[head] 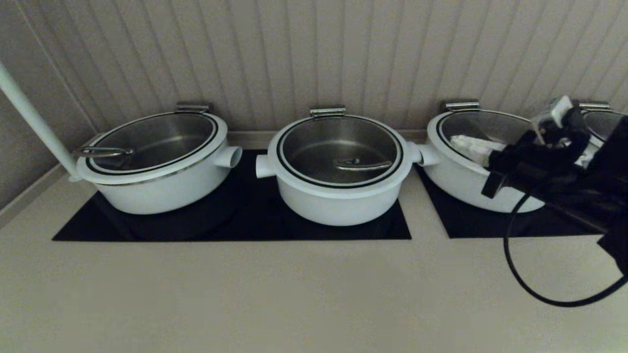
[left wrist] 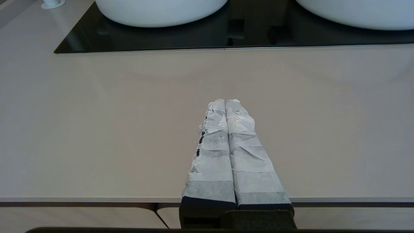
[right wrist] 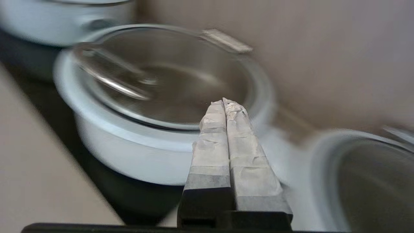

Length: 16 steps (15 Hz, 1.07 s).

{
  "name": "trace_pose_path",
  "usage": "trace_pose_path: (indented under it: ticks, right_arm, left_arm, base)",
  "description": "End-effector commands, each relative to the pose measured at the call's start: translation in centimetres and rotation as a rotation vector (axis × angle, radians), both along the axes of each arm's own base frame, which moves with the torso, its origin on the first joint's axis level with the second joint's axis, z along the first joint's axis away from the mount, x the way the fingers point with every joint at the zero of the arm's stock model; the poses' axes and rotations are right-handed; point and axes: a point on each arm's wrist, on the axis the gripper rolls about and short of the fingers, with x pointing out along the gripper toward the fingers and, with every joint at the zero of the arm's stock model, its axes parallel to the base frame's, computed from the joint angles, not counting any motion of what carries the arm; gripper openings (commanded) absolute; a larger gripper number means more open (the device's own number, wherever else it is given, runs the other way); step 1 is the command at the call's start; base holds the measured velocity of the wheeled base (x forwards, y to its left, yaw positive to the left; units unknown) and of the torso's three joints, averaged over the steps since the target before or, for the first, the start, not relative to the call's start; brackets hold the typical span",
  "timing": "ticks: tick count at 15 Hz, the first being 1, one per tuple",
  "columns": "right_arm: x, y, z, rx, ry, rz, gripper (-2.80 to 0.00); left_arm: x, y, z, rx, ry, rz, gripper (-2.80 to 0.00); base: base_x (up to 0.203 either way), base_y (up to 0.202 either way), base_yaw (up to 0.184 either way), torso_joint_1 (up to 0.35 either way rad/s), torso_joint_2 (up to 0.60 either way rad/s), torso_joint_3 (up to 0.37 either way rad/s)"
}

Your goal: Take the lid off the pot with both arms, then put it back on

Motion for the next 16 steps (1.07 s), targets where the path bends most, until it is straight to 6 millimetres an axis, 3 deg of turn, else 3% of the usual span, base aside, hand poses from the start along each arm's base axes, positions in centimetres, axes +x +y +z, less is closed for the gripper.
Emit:
trace_pose_path:
  ticks: [1, 4, 6, 8, 12, 16]
  right_arm:
    - [-3.6, -2.8, 2.1, 0.009, -0.085, -0.114, -2.8]
    - [-7.8, -6.0, 2.8, 0.004, -0.123, -0.272, -2.8]
    - [-11.3, -6.2, 3.1, 0.002, -0.148, -0.307, -2.8]
    - [-15.5, -5.5, 2.3, 0.004, -0.151, -0.311, -2.8]
    - [-23.9, -4.1, -2.5, 0.051, -0.062, -0.319, -2.8]
    - [-29.1, -3.9, -8.8, 0.119, 0.015, -0.401, -2.8]
  left_arm:
    - [0.0, 0.0, 0.0, 0.0, 0.001, -0.001, -2.8]
    - [0.0, 0.0, 0.0, 0.0, 0.001, -0.001, -2.8]
    - [0.0, 0.0, 0.0, 0.0, 0.001, -0.001, -2.8]
    - [0.0, 0.0, 0.0, 0.0, 0.001, 0.001, -2.8]
    - [0.0, 0.0, 0.0, 0.0, 0.001, -0.001, -2.8]
    - [0.0, 0.0, 0.0, 0.0, 0.001, 0.001, -2.8]
  base:
    - [0.0, 0.0, 0.0, 0.0, 0.0, 0.0]
    - [0.0, 0.0, 0.0, 0.0, 0.0, 0.0]
    - [0.0, 0.0, 0.0, 0.0, 0.0, 0.0]
    - [0.0, 0.0, 0.0, 0.0, 0.0, 0.0]
    - [0.0, 0.0, 0.0, 0.0, 0.0, 0.0]
    - [0.0, 0.0, 0.0, 0.0, 0.0, 0.0]
